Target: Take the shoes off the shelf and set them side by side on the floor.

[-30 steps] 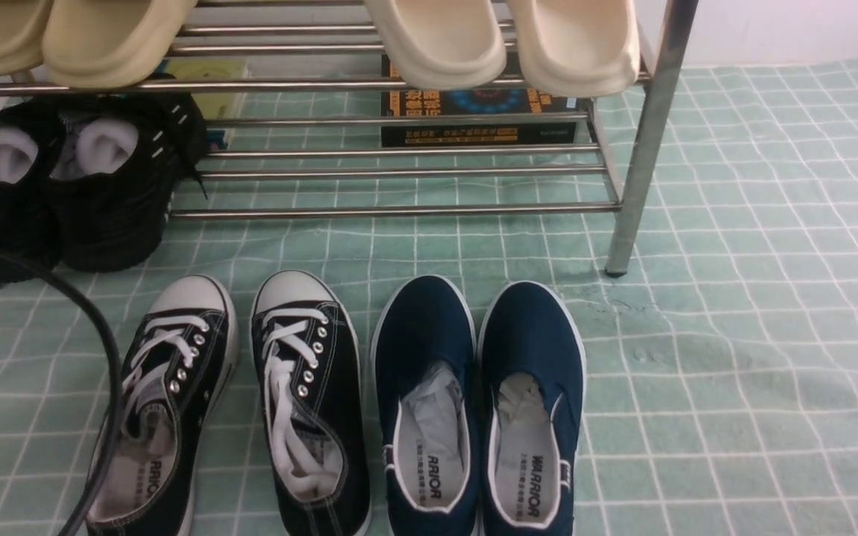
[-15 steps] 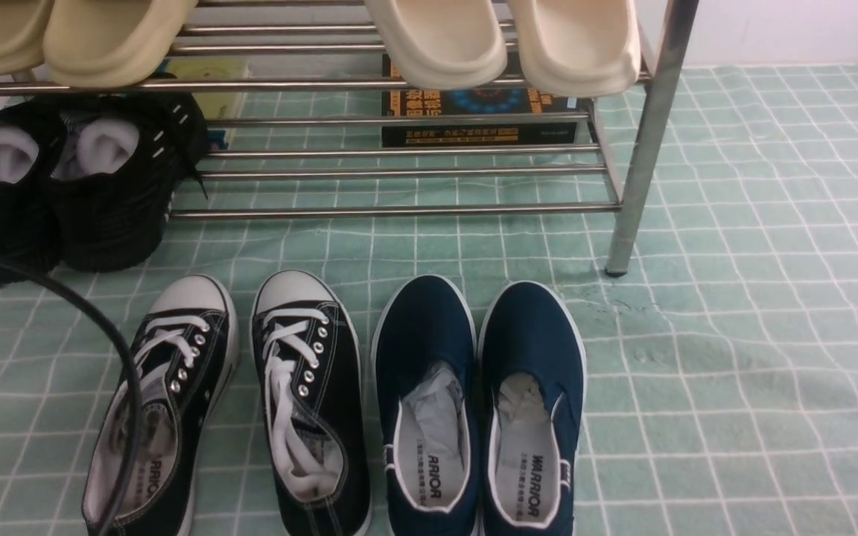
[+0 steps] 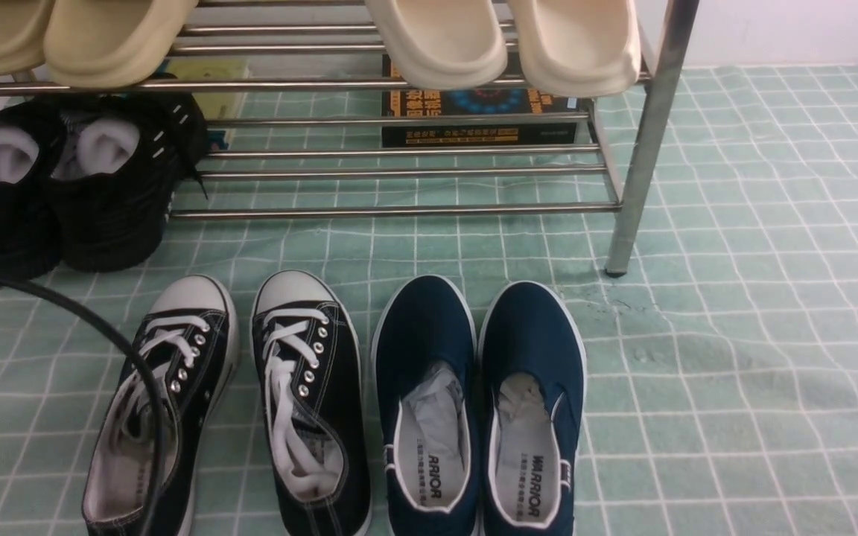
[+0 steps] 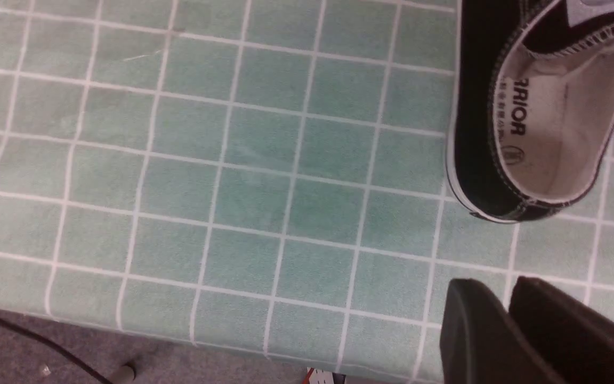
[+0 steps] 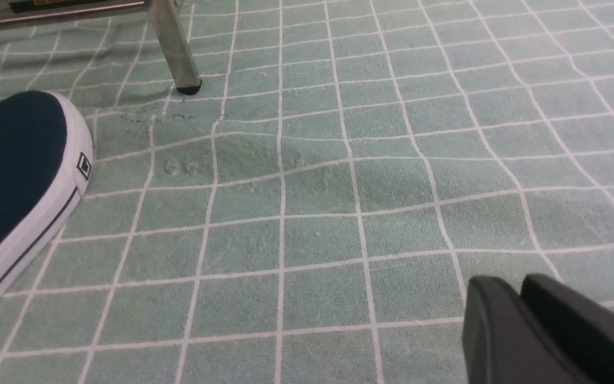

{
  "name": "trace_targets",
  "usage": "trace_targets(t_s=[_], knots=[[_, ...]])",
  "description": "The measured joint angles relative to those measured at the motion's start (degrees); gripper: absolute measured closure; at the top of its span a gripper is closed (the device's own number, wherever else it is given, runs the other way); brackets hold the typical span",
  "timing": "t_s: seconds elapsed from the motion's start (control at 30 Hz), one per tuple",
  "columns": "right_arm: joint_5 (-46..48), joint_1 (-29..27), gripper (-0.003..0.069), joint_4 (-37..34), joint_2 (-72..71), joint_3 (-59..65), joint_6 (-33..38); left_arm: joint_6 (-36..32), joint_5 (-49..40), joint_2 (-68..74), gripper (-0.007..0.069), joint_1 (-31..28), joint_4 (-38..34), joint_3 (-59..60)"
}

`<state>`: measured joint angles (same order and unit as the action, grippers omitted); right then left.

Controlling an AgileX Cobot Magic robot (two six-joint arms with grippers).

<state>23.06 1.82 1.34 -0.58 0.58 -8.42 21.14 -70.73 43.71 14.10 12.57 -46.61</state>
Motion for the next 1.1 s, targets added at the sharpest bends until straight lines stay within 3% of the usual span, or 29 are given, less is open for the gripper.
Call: trace_targets(t_s=[0.13, 0.33, 0.47, 0.6, 0.9, 1.1], knots=[[-0.08, 0.0, 0.0561, -0.06, 0.0, 0.0, 6.06, -5.54, 0.0, -3.06, 0.0501, 0.0, -4.59, 0.0], [-0.08, 0.0, 0.0557, -0.06, 0.0, 0.0, 8.42, -6.57, 0.0, -11.52, 0.0518, 0.0, -6.25, 0.18], [-0.08, 0.0, 0.0557, -0.06, 0.0, 0.0, 9.0, -7.52, 1.61, -21.25, 0.0613, 0.0, -6.58, 4.44], [-0.08, 0.0, 0.0552, -0.06, 0.0, 0.0, 9.02, -8.58, 9.58, -30.53, 0.0624, 0.0, -8.61, 12.11], [-0.08, 0.0, 0.0542, -0.06, 0.0, 0.0, 9.14, -6.26, 41.16, -44.33, 0.0624, 0.0, -15.96, 28.41], [-0.08, 0.0, 0.0533, -0.06, 0.0, 0.0, 9.14, -6.21, 44.62, -44.41, 0.062, 0.0, -15.96, 31.57]])
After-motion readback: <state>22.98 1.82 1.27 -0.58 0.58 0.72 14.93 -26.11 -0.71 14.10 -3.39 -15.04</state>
